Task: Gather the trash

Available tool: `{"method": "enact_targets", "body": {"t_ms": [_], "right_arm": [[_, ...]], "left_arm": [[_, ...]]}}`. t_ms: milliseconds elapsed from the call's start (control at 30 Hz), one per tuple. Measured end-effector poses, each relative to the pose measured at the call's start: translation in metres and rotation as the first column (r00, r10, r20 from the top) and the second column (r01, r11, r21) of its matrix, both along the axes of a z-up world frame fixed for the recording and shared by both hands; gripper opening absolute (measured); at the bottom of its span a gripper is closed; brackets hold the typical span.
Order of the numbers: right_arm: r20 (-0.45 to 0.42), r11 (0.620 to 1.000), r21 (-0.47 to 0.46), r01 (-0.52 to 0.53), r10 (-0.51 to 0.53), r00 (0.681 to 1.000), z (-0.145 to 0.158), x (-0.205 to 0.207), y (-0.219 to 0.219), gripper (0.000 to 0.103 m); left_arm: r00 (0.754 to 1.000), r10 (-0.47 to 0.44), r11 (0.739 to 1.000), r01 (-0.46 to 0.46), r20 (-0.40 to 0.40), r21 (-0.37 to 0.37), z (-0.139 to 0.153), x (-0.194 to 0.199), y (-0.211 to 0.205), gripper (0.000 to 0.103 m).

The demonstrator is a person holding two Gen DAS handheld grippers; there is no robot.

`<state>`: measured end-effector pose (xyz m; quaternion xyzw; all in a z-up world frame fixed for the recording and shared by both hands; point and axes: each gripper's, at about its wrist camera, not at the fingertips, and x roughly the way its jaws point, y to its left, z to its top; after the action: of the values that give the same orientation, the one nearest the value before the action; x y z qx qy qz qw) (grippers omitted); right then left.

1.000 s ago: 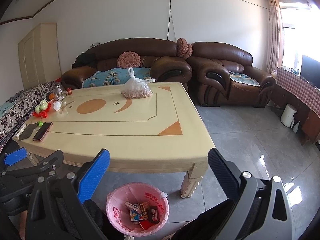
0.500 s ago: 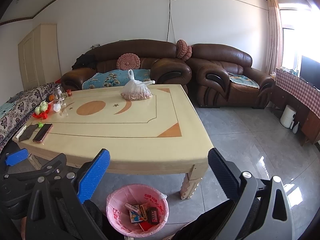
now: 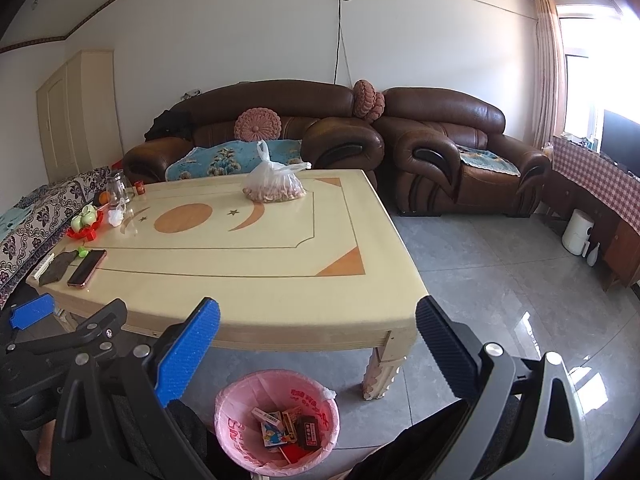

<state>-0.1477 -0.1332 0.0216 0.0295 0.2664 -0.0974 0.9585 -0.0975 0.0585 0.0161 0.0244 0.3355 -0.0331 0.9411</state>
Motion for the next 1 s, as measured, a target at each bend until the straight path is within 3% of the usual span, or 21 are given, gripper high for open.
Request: {"method": "enact_targets", "body": {"t_ms": [467, 733, 1000], "right_arm": [[0.000, 1.000, -0.007, -0.007, 0.007, 1.000, 0.0041, 0.0034, 0.0055, 0.096], [0.000, 1.000, -0.008, -0.008, 0.008, 1.000, 0.0020, 0.0032, 0.0061, 0.096], [0.011, 1.000, 0.000, -0.005, 0.005, 1.000, -0.0008, 0.0013, 0.0047, 0.096]], "left_arm": [[1.000, -0.003, 1.000, 0.002, 0.027, 0.017, 0.0020, -0.0051, -0.0037, 0.097], [1.000, 0.027, 0.999, -0.027, -0.002, 0.028, 0.0011, -0.0013, -0.0035, 0.097], [1.000, 0.016, 1.000, -0.016, 0.008, -0.007, 0.0038, -0.0048, 0.0004, 0.097]]}}
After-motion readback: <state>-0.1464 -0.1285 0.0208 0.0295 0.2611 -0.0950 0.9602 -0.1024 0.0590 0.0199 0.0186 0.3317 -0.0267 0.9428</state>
